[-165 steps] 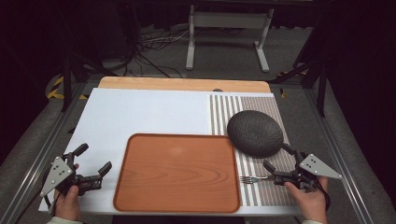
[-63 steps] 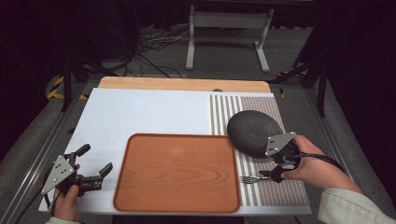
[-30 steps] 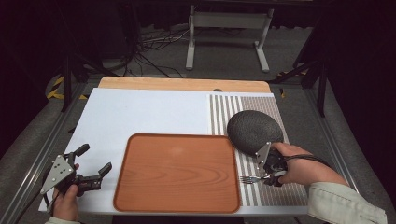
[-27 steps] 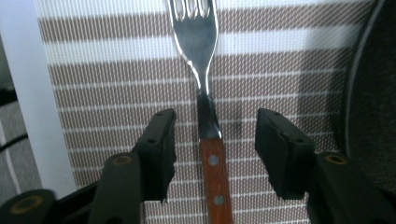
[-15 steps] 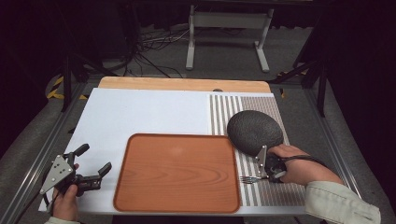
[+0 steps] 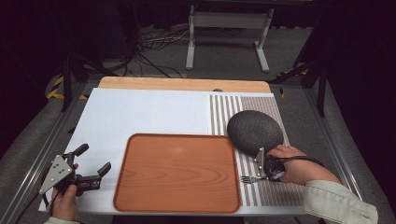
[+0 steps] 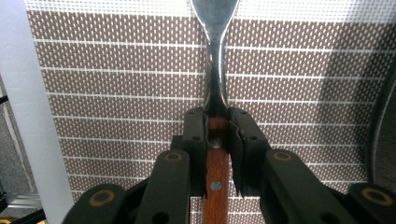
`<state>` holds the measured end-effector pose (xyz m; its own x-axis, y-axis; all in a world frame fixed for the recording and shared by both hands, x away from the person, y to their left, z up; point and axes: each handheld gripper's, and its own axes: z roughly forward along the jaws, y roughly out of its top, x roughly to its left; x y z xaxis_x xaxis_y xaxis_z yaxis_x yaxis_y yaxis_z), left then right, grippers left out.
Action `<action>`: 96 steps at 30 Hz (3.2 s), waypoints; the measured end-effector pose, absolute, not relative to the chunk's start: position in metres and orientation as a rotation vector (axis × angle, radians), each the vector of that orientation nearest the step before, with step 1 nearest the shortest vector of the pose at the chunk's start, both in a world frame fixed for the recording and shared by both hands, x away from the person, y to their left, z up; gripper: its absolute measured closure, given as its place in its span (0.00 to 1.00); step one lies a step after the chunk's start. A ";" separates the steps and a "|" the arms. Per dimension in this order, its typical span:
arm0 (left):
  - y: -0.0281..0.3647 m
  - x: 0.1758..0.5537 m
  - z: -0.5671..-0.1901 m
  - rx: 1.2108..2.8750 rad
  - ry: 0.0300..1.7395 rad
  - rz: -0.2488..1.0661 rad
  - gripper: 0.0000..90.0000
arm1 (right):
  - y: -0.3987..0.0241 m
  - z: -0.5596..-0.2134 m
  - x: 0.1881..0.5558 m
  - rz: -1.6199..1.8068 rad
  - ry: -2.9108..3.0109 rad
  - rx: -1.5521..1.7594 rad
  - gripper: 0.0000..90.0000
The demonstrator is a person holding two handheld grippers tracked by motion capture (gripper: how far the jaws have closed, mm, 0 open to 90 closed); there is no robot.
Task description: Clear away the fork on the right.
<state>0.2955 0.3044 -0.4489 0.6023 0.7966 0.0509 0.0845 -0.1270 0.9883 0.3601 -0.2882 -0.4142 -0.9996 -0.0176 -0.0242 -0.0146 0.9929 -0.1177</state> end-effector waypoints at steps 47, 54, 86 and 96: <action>0.306 0.295 -0.449 1.597 0.757 0.726 0.01 | -0.251 -0.326 0.363 0.223 2.950 0.167 0.87; 0.307 0.294 -0.448 1.597 0.754 0.726 0.01 | -0.226 -0.317 0.364 0.340 2.916 0.277 0.87; 0.307 0.295 -0.448 1.599 0.751 0.722 0.01 | -0.168 -0.329 0.365 0.600 2.818 1.131 0.87; 0.307 0.295 -0.448 1.596 0.750 0.724 0.01 | -0.158 -0.339 0.369 0.608 2.746 1.390 0.87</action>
<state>0.2949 0.3070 -0.4477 0.6026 0.7964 0.0508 0.0793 -0.1231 0.9892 0.3694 -0.1578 -0.3393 -0.6074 0.7765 0.1677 0.7748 0.5323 0.3411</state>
